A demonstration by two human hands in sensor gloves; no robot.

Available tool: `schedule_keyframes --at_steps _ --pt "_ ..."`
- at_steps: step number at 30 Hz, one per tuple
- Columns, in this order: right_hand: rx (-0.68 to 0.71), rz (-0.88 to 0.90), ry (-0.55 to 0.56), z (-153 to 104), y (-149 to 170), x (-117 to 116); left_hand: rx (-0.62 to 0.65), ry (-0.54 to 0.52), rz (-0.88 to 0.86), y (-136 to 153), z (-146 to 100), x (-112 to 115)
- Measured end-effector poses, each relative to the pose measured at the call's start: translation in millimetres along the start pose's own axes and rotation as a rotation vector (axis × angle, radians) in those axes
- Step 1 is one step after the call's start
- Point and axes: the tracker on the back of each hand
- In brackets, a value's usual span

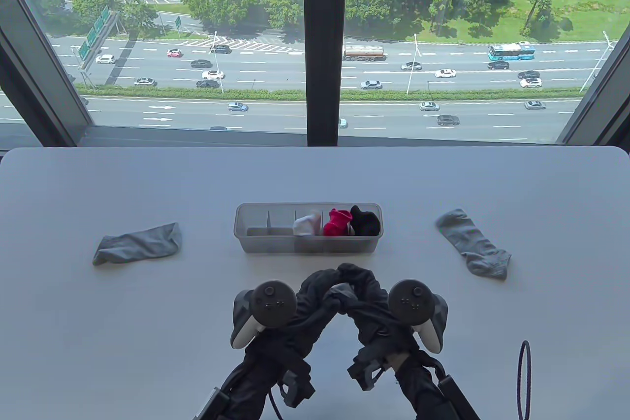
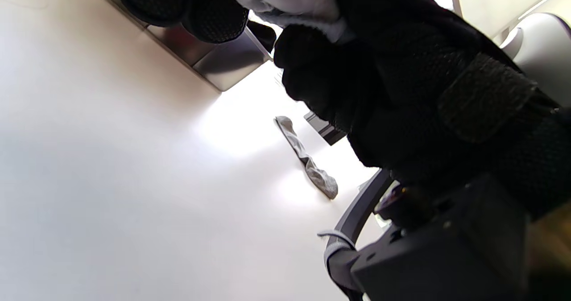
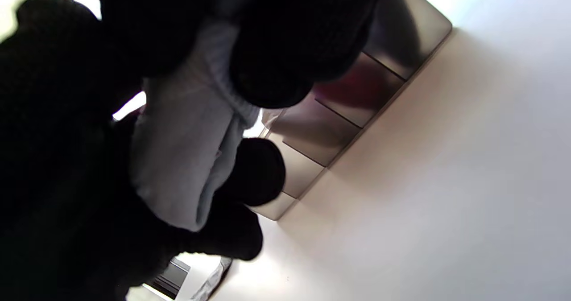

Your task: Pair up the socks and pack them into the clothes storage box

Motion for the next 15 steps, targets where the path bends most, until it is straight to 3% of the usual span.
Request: schedule_keyframes --at_steps 2,4,5,7,9,11,12,15 --pt "0.025 0.089 -0.036 -2 3 5 -0.028 0.008 -0.021 0 3 0" --pt "0.039 0.124 -0.047 -3 3 5 -0.072 -0.109 -0.017 3 3 -6" --pt "0.047 0.078 -0.054 -3 2 4 -0.079 -0.127 -0.047 4 2 -6" --pt "0.090 -0.184 -0.100 -3 -3 -4 -0.072 -0.165 -0.190 9 0 -8" --pt "0.136 -0.391 -0.146 -5 -5 -15 -0.037 -0.148 -0.343 11 0 -6" --pt "0.148 -0.385 -0.087 -7 -7 -17 -0.025 -0.140 -0.439 16 -2 -6" --pt "0.159 -0.336 -0.078 -8 -10 -15 -0.002 -0.082 -0.488 18 0 -5" --pt "0.155 -0.295 -0.040 -7 -13 -11 -0.014 -0.050 -0.349 10 2 1"
Point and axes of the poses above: the tracker on the back of each hand, its own y axis roughly to the little-finger side, its own z axis roughly from the wrist to the fingertips, x = y × z, and after that the axes turned 7 degrees about z, right-handed
